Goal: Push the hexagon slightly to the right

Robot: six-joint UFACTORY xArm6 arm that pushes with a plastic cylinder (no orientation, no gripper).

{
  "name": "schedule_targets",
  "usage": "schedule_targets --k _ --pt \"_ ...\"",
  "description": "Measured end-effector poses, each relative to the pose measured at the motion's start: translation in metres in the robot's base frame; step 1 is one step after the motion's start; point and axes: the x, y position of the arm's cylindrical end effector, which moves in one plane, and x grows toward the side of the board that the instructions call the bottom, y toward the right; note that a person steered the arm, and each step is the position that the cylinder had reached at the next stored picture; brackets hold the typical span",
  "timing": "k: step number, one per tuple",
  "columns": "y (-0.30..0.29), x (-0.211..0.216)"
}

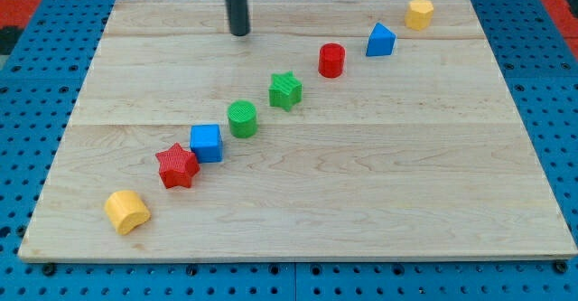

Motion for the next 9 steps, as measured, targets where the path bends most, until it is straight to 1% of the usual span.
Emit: schedule_targets --k 1,2,3,5,6,9 --pt "0.023 -0.002" --pt "0.027 -0.012" --pt "0.045 -0.031" --pt "0.058 -0.041" --pt "0.070 -0.068" --pt "0.141 -0.071"
